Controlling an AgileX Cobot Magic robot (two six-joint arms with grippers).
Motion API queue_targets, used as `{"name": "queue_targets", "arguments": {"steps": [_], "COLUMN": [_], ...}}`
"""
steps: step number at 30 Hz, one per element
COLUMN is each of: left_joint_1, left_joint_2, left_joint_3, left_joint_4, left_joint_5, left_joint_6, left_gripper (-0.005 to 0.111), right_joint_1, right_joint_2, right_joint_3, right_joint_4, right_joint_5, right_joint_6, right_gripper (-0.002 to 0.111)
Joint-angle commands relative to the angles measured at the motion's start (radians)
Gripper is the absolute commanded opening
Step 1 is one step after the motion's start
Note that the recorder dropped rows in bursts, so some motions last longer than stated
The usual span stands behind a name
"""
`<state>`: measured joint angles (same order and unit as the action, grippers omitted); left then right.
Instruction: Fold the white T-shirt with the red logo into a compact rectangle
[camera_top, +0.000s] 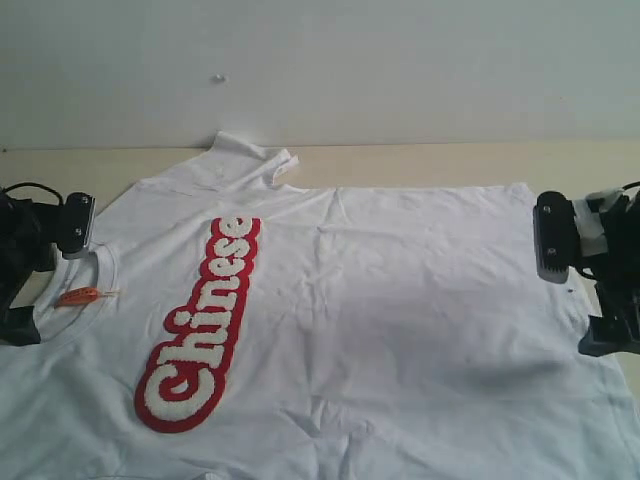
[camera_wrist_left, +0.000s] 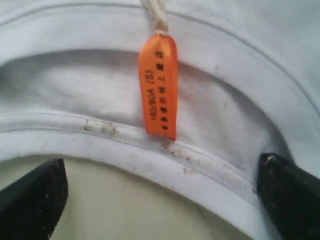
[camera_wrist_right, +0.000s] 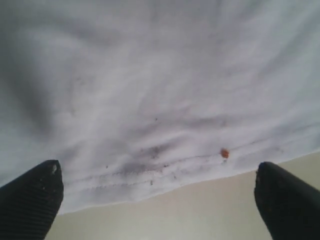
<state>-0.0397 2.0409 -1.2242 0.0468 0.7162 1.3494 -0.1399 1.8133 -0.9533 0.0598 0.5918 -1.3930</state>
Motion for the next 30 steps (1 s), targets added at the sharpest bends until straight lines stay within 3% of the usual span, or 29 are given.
{"name": "queue_targets", "arguments": {"steps": [1, 8, 13, 18, 22, 30], "left_joint_1": [0.007, 0.007, 0.007, 0.007, 0.007, 0.007], "left_joint_2": [0.03, 0.03, 0.03, 0.03, 0.03, 0.03], "left_joint_3": [0.011, 0.011, 0.011, 0.011, 0.011, 0.011], "left_joint_4": [-0.022, -0.041, -0.071, -0.071, -0.081, -0.084], "left_joint_5": [-0.03, -0.028, -0.017, -0.014, -0.014, -0.013], "left_joint_6": [0.031, 0.058, 0.088, 0.095, 0.112, 0.112], "left_gripper": [0.104, 0.104, 0.104, 0.104, 0.104, 0.104], "right_joint_1": [0.001, 0.001, 0.001, -0.026, -0.034, -0.084], "right_joint_2": [0.035, 0.067, 0.109, 0.118, 0.118, 0.171], "right_joint_3": [0.0, -0.005, -0.078, -0.204, -0.241, -0.241], "right_joint_4": [-0.169, -0.192, -0.177, 0.021, 0.125, 0.068], "right_joint_5": [-0.019, -0.161, 0.055, 0.144, 0.175, 0.187], "right_joint_6": [-0.019, -0.026, -0.08, -0.152, -0.195, -0.194], "right_gripper": [0.104, 0.104, 0.096, 0.081, 0.083, 0.086]}}
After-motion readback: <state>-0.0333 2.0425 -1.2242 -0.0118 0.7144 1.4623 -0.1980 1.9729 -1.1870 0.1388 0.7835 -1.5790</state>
